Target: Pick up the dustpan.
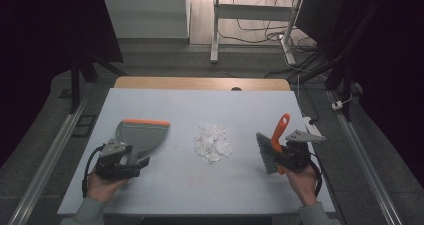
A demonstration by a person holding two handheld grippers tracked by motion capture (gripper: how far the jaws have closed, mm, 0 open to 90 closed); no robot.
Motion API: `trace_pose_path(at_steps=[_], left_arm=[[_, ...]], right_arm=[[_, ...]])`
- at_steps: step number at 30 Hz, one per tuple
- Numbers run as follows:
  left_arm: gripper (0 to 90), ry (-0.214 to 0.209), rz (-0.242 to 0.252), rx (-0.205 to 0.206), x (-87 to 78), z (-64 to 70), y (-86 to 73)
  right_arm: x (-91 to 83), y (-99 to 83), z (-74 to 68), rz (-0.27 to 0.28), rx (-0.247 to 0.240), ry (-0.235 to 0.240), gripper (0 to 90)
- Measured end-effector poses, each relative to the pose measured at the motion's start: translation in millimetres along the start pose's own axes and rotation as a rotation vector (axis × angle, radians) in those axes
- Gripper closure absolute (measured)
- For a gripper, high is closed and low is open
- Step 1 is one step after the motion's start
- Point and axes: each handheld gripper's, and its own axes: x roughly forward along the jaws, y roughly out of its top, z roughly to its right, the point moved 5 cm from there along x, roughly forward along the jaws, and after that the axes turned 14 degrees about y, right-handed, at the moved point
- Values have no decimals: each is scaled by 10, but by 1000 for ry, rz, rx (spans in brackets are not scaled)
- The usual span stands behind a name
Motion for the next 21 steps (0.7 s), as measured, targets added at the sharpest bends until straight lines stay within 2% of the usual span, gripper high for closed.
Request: trace_pose_path(at_steps=[21], left_arm=[[209,4,-6,-7,-8,1,20]], right_arm=[[-30,10,-6,9,-2,-2,763]])
